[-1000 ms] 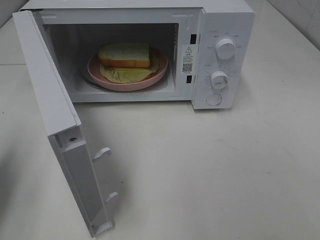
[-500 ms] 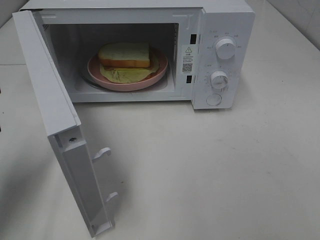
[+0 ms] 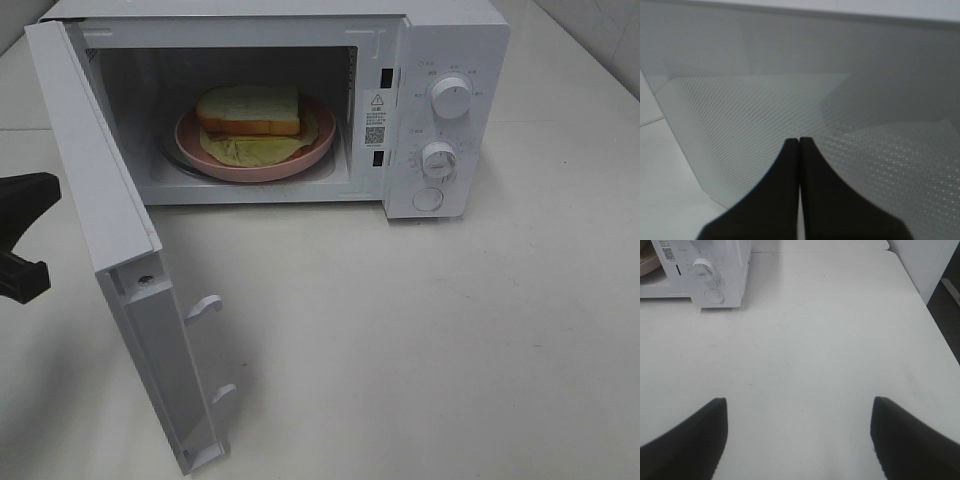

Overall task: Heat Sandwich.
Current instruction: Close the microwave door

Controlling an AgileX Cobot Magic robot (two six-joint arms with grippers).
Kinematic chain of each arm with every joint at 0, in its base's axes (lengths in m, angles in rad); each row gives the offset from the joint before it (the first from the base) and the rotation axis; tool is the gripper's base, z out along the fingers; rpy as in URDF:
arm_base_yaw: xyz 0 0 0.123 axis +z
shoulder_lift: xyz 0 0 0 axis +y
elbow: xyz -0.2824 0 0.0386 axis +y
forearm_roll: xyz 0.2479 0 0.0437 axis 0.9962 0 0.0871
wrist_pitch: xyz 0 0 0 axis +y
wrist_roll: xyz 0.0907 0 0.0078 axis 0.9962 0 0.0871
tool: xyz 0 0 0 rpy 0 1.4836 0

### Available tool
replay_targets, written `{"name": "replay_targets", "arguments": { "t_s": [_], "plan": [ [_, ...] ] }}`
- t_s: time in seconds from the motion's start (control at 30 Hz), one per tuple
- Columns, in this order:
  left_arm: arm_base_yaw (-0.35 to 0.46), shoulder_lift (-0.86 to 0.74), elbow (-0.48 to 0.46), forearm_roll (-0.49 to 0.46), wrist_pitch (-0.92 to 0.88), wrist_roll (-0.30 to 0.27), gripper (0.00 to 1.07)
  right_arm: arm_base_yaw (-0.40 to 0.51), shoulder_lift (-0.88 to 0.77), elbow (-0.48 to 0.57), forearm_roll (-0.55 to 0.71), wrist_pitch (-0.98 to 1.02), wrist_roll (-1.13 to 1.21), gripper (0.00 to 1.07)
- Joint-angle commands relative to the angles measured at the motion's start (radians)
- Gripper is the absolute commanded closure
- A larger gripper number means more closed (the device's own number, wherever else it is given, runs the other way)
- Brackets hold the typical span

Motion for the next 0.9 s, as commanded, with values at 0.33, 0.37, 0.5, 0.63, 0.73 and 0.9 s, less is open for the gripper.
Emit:
{"name": "replay_targets", "arguments": {
  "t_s": [0.33, 0.37, 0.5, 0.63, 0.73, 0.9],
  "plan": [
    [-0.237, 0.057, -0.057, -0.346, 0.031, 0.143, 1.07, -0.007, -0.028, 0.005, 0.004, -0.010, -0.004, 0.31],
    [-0.279, 0.087, -0.083, -0.374, 0.031, 0.145, 1.07, -0.007, -0.028, 0.005, 0.004, -0.010, -0.004, 0.31],
    [-0.342, 0.124, -0.122, -0.418, 0.030, 0.152, 1.07, -0.007, -0.028, 0.005, 0.004, -0.010, -0.004, 0.31],
    [-0.463, 0.199, -0.216, -0.562, 0.032, 0.232, 1.07, -0.007, -0.028, 0.005, 0.004, -0.010, -0.004, 0.31],
    [-0.501, 0.224, -0.248, -0.615, 0.041, 0.252, 1.07, -0.007, -0.028, 0.005, 0.004, -0.010, -0.004, 0.31],
    [-0.573, 0.281, -0.331, -0.744, 0.065, 0.334, 1.07, -0.007, -0.028, 0.005, 0.004, -0.010, -0.004, 0.31]
  ]
}}
